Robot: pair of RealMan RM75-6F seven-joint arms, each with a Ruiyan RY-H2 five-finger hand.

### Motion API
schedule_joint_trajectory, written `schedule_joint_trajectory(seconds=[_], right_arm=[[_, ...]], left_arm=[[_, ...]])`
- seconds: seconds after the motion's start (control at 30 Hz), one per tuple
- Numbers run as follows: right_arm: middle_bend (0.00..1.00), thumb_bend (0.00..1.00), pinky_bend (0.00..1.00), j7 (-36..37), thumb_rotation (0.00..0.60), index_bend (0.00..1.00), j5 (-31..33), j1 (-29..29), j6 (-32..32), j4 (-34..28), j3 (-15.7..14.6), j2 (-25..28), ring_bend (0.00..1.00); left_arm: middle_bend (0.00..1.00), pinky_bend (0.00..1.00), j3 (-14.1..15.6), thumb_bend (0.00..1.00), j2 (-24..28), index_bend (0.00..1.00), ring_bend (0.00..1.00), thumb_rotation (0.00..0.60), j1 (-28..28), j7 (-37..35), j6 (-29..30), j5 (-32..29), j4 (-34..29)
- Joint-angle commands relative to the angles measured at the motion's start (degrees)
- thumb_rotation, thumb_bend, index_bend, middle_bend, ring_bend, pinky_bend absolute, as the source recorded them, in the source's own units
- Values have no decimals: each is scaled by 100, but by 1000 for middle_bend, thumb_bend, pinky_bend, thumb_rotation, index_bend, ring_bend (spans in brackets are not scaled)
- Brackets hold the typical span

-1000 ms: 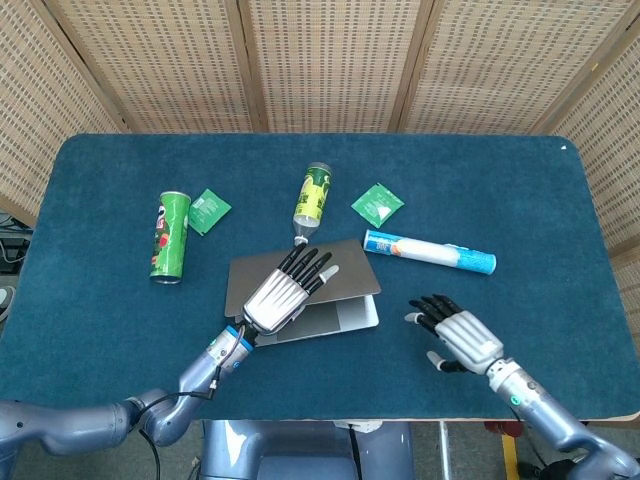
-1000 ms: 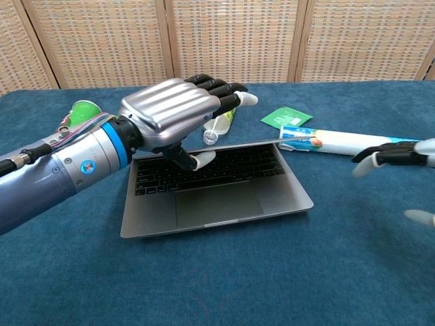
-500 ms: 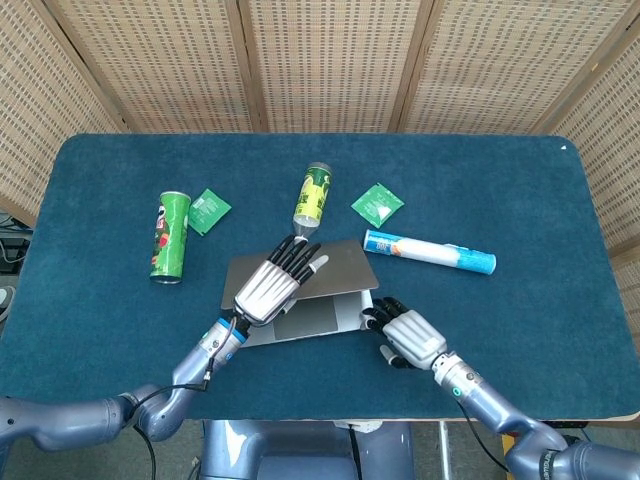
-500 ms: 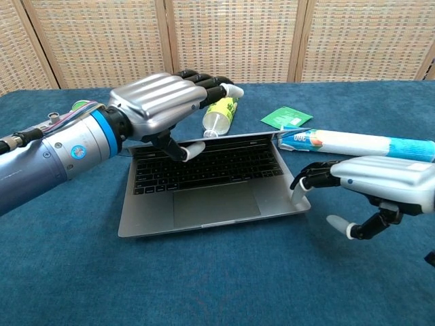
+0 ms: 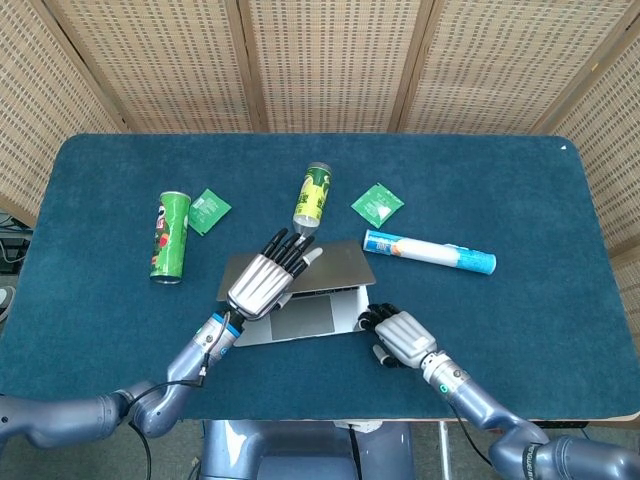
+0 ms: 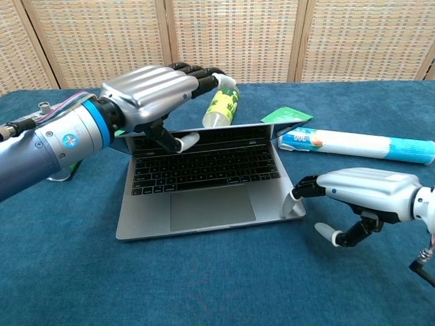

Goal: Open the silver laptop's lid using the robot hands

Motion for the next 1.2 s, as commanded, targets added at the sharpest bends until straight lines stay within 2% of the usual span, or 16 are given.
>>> schedule_joint_trajectory(seconds=[0.03, 0.2, 0.5, 0.87, 1.03, 1.2], right_arm=[[293, 760, 196, -274, 600, 264, 287, 48, -85, 11, 36, -72, 156], [317, 792, 198, -631, 600, 251, 615, 98, -109, -32, 61, -133, 173], [328, 792, 199, -1188, 600, 256, 1040, 189, -87, -156, 24, -157, 173], [334, 791, 205, -1510, 600, 265, 1220, 242, 51, -242, -46, -138, 175], [334, 792, 206, -1581, 600, 265, 1244, 264, 102, -310, -77, -92, 175], [334, 792, 206, -1655, 600, 266, 1259, 294, 125, -348, -117, -100, 175]], left_arm=[[0, 0, -13, 433, 32, 0, 0, 600, -12, -33, 10, -33, -9], [0, 0, -69, 434, 147, 0, 0, 600, -28, -78, 73, -106, -7], [0, 0, -208, 434, 408, 0, 0, 600, -29, -295, 134, -353, 169], [0, 0, -460, 434, 817, 0, 0, 600, -41, -720, 186, -589, 498], [0, 0, -644, 434, 960, 0, 0, 600, -75, -899, 72, -975, 621], [0, 0, -629, 433, 1003, 0, 0, 600, -165, -875, -122, -1223, 847]])
